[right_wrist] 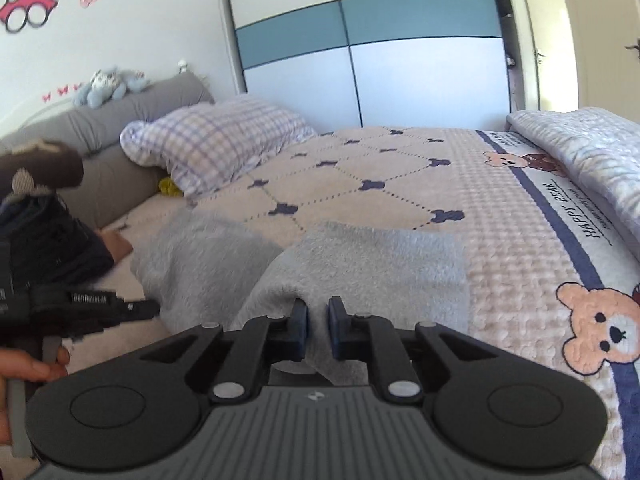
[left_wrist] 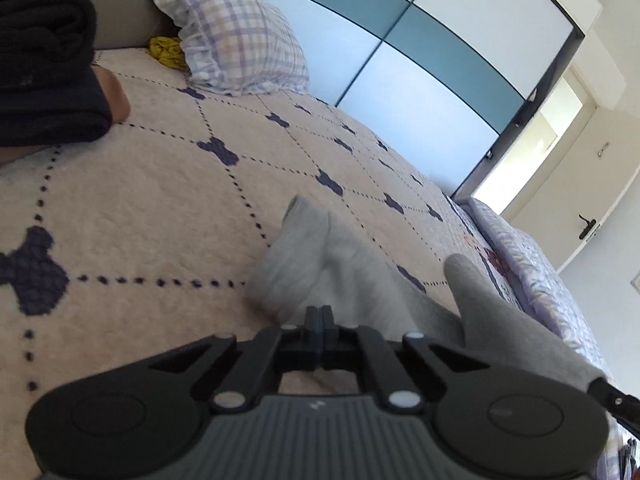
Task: Fold clothes
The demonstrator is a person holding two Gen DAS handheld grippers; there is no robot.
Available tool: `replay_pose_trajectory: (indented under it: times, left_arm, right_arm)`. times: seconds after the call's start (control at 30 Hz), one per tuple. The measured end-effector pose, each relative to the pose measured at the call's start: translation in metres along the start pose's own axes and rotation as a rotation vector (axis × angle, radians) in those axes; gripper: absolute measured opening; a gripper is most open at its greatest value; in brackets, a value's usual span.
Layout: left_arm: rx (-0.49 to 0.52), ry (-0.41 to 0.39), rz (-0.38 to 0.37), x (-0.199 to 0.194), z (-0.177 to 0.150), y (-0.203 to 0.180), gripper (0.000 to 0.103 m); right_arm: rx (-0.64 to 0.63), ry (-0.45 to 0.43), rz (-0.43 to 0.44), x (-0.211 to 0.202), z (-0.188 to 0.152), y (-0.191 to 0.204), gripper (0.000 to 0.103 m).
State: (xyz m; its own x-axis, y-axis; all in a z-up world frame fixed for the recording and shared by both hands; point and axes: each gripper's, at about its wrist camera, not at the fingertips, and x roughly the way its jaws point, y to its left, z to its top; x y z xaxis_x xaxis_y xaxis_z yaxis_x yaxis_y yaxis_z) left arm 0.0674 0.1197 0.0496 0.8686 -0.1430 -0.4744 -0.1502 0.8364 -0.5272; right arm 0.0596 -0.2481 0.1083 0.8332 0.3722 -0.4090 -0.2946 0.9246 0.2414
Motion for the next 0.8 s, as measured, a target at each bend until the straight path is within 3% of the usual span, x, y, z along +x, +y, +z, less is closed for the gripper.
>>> replay_pose_trajectory:
  times: [0.1,0.2,0.27,0.33,0.37,0.4,0.5,0.6,0.63,0.8]
  left_arm:
    - [0.041,-0.011,0.010,-0.016,0.008,0.008,0.000]
    - [0.097,0.038,0.044,-0.018,0.008,0.013,0.005]
    - [0.103,0.059,0.064,-0.015,0.006,0.018,0.023]
    - [0.090,0.060,0.078,-0.016,0.002,0.024,0.060]
    - [0.081,0.054,0.078,-0.016,0.002,0.025,0.069]
    - [0.079,0.047,0.071,-0.017,0.001,0.024,0.071]
    - [0.104,0.024,0.048,-0.014,0.003,0.013,0.086]
    - [0.170,0.009,0.070,0.001,0.008,-0.001,0.096]
    - [0.187,0.009,0.090,0.009,0.009,-0.004,0.097]
    - [0.183,0.052,0.151,0.052,0.012,-0.004,0.096]
  right_arm:
    - [0.208,-0.096,0.000,-0.042,0.009,-0.034,0.012]
    - [0.532,-0.171,-0.077,-0.078,-0.006,-0.091,0.013]
    - [0.625,-0.153,-0.208,-0.086,-0.027,-0.120,0.011]
    - [0.646,-0.114,-0.347,-0.090,-0.046,-0.140,0.011]
    - [0.652,-0.103,-0.394,-0.092,-0.055,-0.147,0.012]
    - [0.655,-0.095,-0.435,-0.096,-0.063,-0.153,0.013]
    - [0.600,-0.086,-0.502,-0.103,-0.071,-0.154,0.015]
    - [0.473,-0.096,-0.541,-0.103,-0.066,-0.139,0.036]
    - [0.417,-0.095,-0.536,-0.100,-0.064,-0.133,0.044]
    - [0.044,0.010,-0.414,-0.057,-0.052,-0.098,0.054]
